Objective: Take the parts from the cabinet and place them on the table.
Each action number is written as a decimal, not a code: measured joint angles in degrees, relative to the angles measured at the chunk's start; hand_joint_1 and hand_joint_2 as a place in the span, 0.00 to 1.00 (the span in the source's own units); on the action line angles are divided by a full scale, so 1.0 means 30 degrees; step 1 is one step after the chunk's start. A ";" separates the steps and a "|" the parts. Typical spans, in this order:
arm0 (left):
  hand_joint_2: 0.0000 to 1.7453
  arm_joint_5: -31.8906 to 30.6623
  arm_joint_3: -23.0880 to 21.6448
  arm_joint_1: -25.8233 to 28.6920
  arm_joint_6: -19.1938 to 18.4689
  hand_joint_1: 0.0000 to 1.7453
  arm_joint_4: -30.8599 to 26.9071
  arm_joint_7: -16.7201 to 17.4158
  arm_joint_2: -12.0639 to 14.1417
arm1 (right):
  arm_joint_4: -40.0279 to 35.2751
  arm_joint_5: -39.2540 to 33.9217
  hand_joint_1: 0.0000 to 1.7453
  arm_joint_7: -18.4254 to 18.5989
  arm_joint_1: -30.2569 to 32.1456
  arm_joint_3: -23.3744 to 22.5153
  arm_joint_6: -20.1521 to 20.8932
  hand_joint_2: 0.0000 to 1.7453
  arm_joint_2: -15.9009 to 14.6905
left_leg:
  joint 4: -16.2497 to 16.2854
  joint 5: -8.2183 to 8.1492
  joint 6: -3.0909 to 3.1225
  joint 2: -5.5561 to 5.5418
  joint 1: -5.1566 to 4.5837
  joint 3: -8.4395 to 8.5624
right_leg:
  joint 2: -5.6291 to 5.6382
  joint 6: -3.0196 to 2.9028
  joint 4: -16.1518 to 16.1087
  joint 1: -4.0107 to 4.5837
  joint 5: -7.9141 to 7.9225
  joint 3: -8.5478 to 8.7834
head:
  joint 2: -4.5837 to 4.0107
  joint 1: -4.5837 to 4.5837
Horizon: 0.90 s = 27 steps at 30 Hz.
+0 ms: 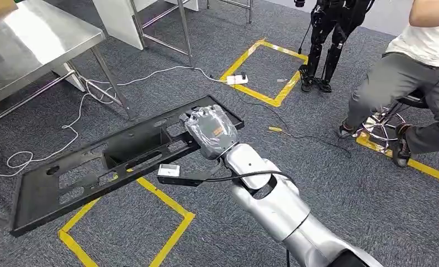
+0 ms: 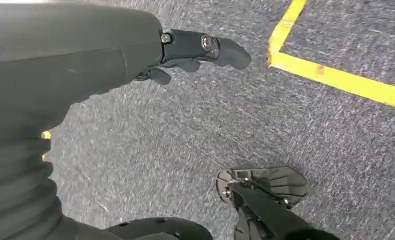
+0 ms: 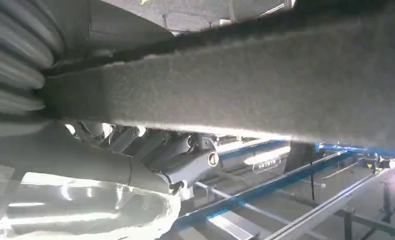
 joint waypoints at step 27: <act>1.00 -0.0168 0.0007 -0.0142 0.0015 0.00 -0.0007 0.0182 -0.0015 | -0.0007 0.0015 1.00 0.0058 0.0054 -0.0022 0.0044 1.00 -0.0066 | -0.1162 -0.0396 0.0078 -0.0026 -0.0191 0.0920 | 0.0031 -0.0064 -0.0273 0.0000 0.0071 0.0206 | 0.0000 -0.0007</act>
